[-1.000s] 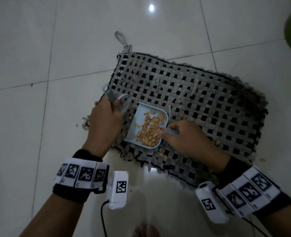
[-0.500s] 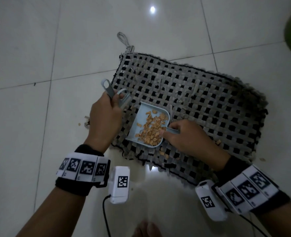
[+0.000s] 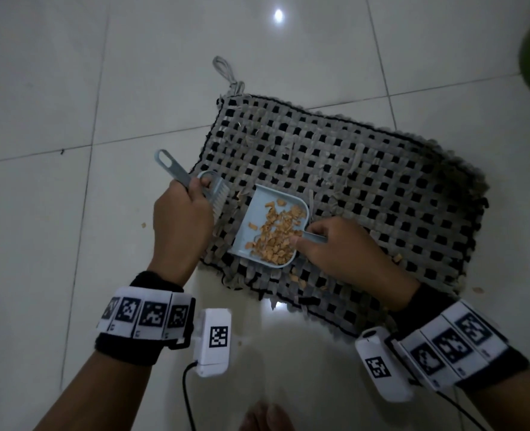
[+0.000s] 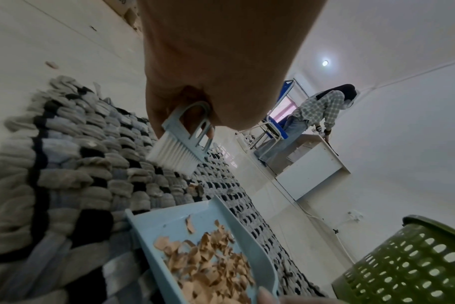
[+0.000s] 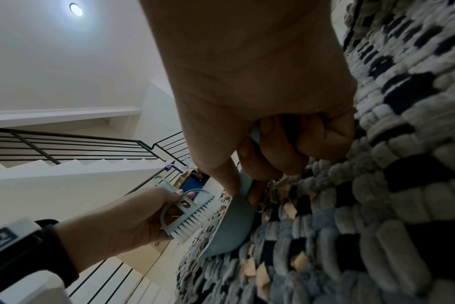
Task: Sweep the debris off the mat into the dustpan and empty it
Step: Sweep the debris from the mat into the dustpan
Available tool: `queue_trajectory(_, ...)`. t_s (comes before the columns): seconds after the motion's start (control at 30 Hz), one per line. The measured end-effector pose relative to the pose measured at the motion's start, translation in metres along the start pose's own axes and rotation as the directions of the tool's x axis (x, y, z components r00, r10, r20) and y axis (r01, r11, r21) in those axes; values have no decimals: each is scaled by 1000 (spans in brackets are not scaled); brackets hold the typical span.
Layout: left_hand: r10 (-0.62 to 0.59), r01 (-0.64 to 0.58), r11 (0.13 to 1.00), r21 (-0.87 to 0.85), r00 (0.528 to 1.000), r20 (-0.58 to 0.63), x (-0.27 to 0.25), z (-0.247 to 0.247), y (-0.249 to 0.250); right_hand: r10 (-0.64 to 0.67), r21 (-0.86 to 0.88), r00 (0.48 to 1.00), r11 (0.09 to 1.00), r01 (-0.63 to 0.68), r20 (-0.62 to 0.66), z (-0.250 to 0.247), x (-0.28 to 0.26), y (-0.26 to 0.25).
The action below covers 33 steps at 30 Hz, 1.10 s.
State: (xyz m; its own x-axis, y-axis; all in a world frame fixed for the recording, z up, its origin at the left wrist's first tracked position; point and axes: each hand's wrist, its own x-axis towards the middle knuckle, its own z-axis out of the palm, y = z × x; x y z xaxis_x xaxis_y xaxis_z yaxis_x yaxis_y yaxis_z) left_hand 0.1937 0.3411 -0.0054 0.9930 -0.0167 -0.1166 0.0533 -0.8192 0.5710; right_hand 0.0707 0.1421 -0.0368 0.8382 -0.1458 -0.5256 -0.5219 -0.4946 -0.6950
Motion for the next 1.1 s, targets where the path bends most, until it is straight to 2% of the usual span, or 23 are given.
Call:
queue_trajectory(0.1, -19, 18, 999, 42, 1000, 18, -2, 5, 0, -3, 4, 1000, 1000, 3, 2, 0, 0, 0)
queue_trajectory(0.23, 23, -25, 999, 41, 999, 47, -7, 10, 11, -17, 2, 1000, 1000, 17, 0, 0, -1, -1)
queue_trajectory(0.37, -9, 14, 998, -58, 995, 98, -5, 10, 15, -21, 3, 1000, 1000, 21, 3, 0, -2, -1)
queue_trajectory(0.43, -28, 33, 995, -91, 998, 51, -5, 6, 13, -20, 8, 1000, 1000, 20, 3, 0, -3, -1)
queue_trajectory(0.5, 1, -2, 998, -56, 1000, -26, -7, 0, 9, -20, 8, 1000, 1000, 20, 2, 0, -3, -1)
queue_trajectory(0.57, 57, -57, 998, 14, 997, -43, -12, -1, 7, -19, 8, 1000, 1000, 19, 3, 0, -3, -2)
queue_trajectory(0.7, 171, -180, 976, 124, 982, 82, -26, 14, 8, -16, 3, 1000, 1000, 16, 7, 0, -2, -1)
queue_trajectory(0.77, 199, -213, 969, 123, 973, 116, -30, 15, 13, -15, 1, 1000, 1000, 15, 8, 0, -2, -1)
queue_trajectory(0.9, 184, -185, 981, 51, 983, 10, -16, 6, 7, -19, -2, 1000, 1000, 19, 6, 1, -2, -1)
queue_trajectory(1.03, 138, -150, 982, 114, 985, 105, -13, 9, 11, -11, -4, 1000, 1000, 11, 7, 1, -1, 0)
queue_trajectory(1.1, 128, -137, 986, 95, 987, 94, -11, 6, 10, -11, -5, 1000, 1000, 11, 13, 1, -1, 0)
